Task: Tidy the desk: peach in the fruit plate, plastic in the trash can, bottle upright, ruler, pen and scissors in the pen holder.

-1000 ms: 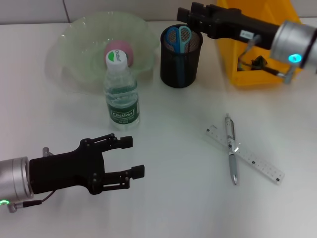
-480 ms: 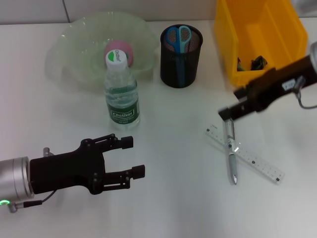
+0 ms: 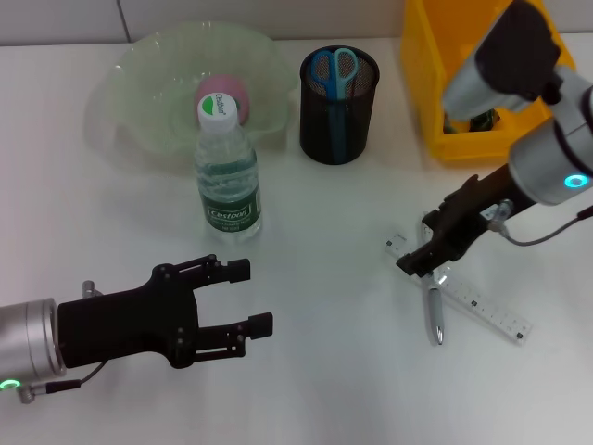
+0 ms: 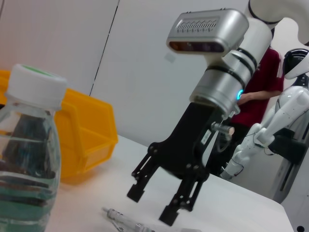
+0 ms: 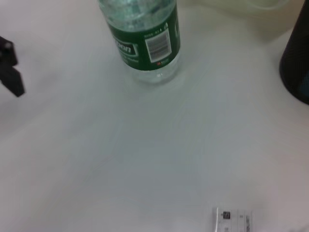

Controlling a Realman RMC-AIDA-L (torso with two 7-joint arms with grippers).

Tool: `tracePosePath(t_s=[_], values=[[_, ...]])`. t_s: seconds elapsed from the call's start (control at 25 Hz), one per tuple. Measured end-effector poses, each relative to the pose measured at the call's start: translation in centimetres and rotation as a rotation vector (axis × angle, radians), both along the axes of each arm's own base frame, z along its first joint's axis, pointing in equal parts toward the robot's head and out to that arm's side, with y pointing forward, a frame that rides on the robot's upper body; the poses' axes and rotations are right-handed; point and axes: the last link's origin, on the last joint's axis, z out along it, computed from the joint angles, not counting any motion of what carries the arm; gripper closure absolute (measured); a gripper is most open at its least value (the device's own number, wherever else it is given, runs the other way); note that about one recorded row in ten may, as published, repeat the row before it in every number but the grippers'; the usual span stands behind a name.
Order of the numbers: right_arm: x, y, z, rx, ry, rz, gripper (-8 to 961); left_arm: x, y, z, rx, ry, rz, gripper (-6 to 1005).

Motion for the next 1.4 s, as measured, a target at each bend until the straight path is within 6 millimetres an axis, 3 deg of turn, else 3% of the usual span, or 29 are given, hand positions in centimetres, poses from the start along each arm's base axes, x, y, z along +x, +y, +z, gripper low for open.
tracePosePath(t_s=[0.16, 0.48, 0.96, 1.16, 1.4], values=[[0.2, 0.2, -1.6, 0.004, -0.027, 0.035, 170, 0.0, -0.1, -0.1, -0.001, -0.002, 0.002, 183], [0.5, 0.5, -3.1, 0.017, -0.042, 0.052, 190, 0.0, -0.3, -0.3, -0.001, -0.005, 0.008, 183], [0.2, 0.6, -3.3, 0.033, -0.032, 0.05, 240, -0.1, -0.3, -0.3, 0.0, -0.005, 0.009, 183], [0.0, 0.7, -3.0, 0.041, -0.024, 0.049, 475, -0.2, -0.4, -0.2, 0.0, -0.003, 0.012, 183], [-0.6, 0.8, -2.3, 0.072, -0.003, 0.073, 571, -0.3, -0.4, -0.1, 0.002, 0.0, 0.013, 183]])
